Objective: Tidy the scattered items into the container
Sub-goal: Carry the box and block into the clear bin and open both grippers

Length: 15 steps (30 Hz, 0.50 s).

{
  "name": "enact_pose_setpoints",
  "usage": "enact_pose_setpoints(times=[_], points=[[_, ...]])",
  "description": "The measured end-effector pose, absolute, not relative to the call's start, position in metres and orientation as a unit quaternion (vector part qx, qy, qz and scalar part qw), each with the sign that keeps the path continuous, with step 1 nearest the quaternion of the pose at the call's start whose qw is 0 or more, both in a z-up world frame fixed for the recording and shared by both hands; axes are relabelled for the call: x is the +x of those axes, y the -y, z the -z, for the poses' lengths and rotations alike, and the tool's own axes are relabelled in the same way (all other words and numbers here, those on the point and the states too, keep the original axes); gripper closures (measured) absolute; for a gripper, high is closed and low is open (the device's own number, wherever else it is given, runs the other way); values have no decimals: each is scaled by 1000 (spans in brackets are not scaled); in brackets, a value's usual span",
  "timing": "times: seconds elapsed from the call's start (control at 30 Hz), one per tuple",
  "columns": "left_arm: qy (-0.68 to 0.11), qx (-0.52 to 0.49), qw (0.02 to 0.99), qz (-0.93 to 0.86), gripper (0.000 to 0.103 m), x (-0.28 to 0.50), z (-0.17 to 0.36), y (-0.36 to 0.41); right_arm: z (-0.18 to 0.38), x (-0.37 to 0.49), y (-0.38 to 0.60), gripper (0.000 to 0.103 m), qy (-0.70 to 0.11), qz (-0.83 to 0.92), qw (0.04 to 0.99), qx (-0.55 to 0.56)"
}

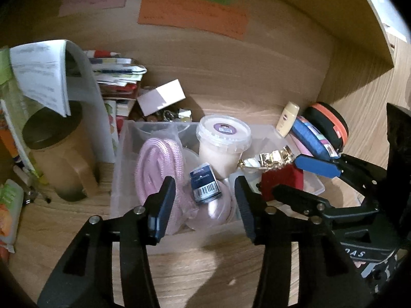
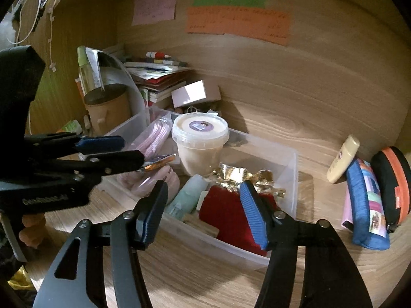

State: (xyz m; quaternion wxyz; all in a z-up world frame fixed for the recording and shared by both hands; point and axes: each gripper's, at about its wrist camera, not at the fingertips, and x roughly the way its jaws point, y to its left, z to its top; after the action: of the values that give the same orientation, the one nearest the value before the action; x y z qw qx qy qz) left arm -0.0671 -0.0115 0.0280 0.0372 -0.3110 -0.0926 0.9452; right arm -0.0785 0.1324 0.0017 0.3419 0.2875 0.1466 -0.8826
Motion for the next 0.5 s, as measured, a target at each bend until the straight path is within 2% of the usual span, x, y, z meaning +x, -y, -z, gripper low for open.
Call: enact_pose_setpoints(times=[0.13,0.37,0.5], points=[[97,-300,22,-949,44,-57,-29,16,-3,-78,-137,47,-140,885,338,287],[96,-294,4,-951,34,-42,-29,22,-4,-75,-144,40,-128,888,333,289],[85,-294,-8,-952,29,-37,-30,21,-8,-70,-152,25,-118,892,332,284]])
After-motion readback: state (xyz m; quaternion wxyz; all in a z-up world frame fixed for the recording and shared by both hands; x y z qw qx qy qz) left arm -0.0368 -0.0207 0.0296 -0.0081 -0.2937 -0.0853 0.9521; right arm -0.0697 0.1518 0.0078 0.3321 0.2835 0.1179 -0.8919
